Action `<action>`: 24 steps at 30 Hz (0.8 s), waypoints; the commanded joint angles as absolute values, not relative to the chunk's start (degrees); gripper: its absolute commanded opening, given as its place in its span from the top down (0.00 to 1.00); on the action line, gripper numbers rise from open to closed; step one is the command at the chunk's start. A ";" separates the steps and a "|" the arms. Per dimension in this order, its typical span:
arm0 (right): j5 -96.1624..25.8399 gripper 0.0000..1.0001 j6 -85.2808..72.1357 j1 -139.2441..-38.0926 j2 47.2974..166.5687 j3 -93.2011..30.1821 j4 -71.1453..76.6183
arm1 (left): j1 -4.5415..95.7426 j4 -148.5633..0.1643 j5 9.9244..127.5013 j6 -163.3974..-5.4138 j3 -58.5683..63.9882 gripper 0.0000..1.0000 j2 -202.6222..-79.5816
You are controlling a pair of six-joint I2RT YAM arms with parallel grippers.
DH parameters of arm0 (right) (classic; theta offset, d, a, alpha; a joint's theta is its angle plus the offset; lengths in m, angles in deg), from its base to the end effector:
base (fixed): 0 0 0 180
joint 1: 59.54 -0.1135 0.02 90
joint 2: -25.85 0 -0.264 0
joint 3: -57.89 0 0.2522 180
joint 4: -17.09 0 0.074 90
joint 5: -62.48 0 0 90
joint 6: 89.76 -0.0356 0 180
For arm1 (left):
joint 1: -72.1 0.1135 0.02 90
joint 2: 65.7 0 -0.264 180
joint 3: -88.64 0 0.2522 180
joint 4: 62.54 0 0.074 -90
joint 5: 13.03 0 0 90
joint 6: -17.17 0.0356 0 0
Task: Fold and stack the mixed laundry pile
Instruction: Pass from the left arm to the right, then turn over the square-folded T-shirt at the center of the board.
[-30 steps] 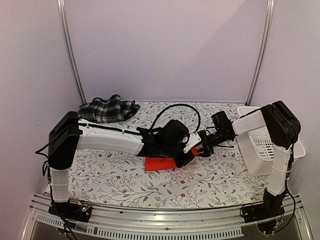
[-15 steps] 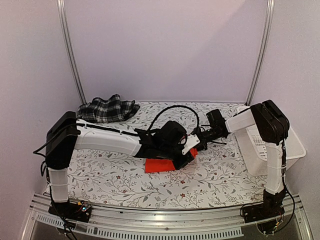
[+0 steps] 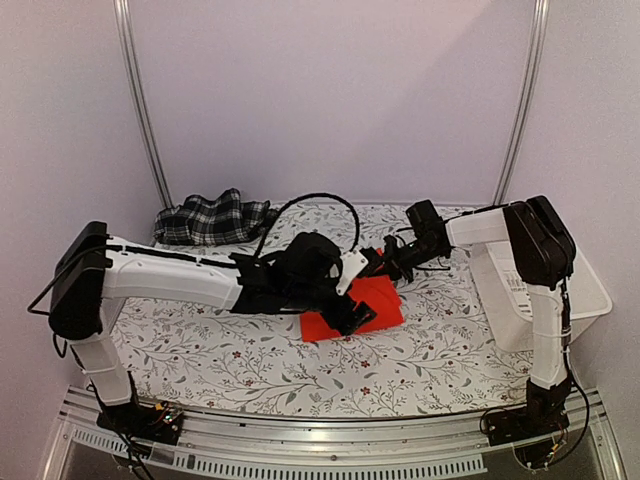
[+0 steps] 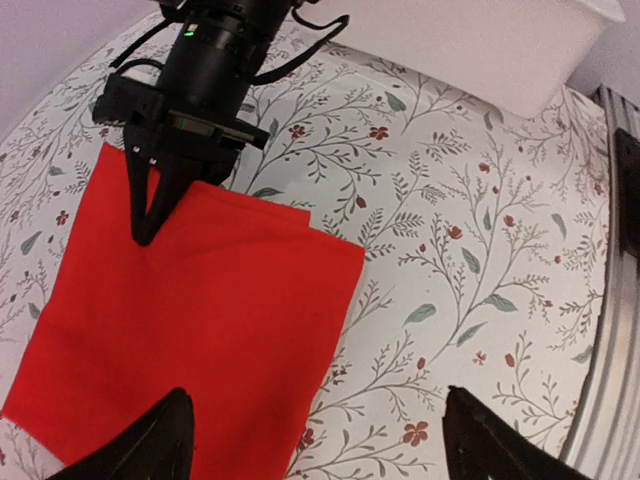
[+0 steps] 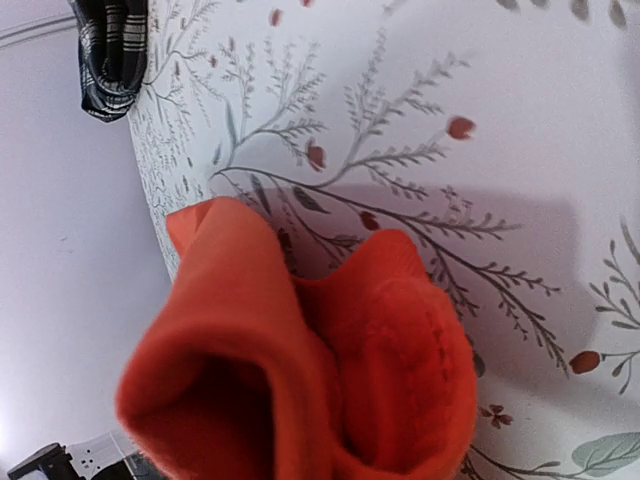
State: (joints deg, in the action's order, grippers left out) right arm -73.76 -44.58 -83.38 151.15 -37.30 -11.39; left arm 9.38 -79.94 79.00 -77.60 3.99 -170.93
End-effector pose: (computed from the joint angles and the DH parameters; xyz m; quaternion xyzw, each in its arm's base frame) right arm 0.3940 0.2022 0.1183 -0.0567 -0.8899 -0.4525 0.0076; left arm 0.1899 -0.3654 0.2121 0.4285 0.7899 -0.2303 0.3734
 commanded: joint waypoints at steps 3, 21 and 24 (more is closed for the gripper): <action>-65.39 1.00 -30.27 -83.48 144.86 -47.96 -28.88 | 16.03 -79.29 84.86 -88.54 9.93 0.02 -160.29; -28.02 1.00 -12.19 -78.66 127.74 -60.66 -67.71 | 23.20 -85.18 88.26 -97.68 23.61 0.00 -146.20; -22.03 1.00 -13.21 -79.73 127.56 -61.08 -69.71 | 23.80 -86.00 88.76 -98.03 24.98 0.00 -144.91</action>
